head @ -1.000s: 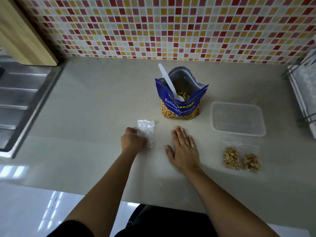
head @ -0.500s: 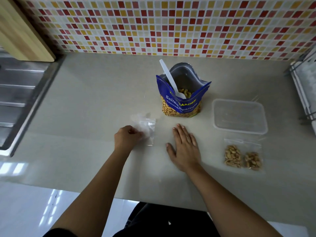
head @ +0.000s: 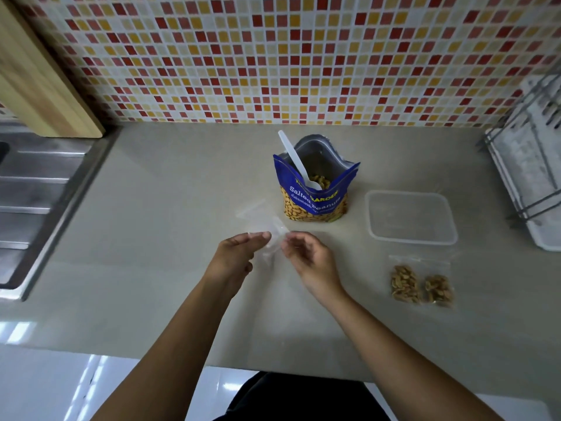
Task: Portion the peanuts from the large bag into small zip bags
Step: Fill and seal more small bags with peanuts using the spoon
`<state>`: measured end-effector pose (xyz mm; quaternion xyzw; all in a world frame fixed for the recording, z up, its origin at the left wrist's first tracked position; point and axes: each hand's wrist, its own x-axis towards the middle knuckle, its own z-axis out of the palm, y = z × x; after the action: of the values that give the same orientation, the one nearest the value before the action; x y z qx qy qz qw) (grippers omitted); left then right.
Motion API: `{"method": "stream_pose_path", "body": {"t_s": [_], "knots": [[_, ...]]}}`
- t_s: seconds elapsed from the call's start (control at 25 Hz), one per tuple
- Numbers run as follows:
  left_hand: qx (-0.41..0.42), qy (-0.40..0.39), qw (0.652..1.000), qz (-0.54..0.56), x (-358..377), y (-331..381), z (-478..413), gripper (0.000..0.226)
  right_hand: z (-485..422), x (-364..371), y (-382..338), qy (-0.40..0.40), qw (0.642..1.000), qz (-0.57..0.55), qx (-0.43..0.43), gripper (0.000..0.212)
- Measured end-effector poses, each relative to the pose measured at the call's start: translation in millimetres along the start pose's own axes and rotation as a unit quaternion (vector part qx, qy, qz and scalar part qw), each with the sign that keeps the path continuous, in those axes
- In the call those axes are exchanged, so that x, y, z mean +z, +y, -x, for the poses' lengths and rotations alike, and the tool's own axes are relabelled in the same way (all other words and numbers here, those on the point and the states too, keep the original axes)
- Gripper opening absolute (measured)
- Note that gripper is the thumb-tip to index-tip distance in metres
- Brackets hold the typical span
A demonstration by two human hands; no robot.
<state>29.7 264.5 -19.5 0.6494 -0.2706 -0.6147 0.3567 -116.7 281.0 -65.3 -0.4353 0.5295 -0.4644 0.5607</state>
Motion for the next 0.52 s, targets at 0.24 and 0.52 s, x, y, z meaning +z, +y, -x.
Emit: {"method": "stream_pose_path", "body": {"t_s": [0.24, 0.52], "knots": [[-0.015, -0.063, 0.997, 0.038, 11.0, 2.5, 4.3, 0.006, 0.5, -4.0, -10.2, 0.032, 0.997, -0.068, 0.029, 0.017], [0.03, -0.09, 0.995, -0.026, 8.8, 26.2, -5.2, 0.015, 1.9, -35.8, -29.5, -0.004, 0.989, -0.096, 0.114, 0.015]]}}
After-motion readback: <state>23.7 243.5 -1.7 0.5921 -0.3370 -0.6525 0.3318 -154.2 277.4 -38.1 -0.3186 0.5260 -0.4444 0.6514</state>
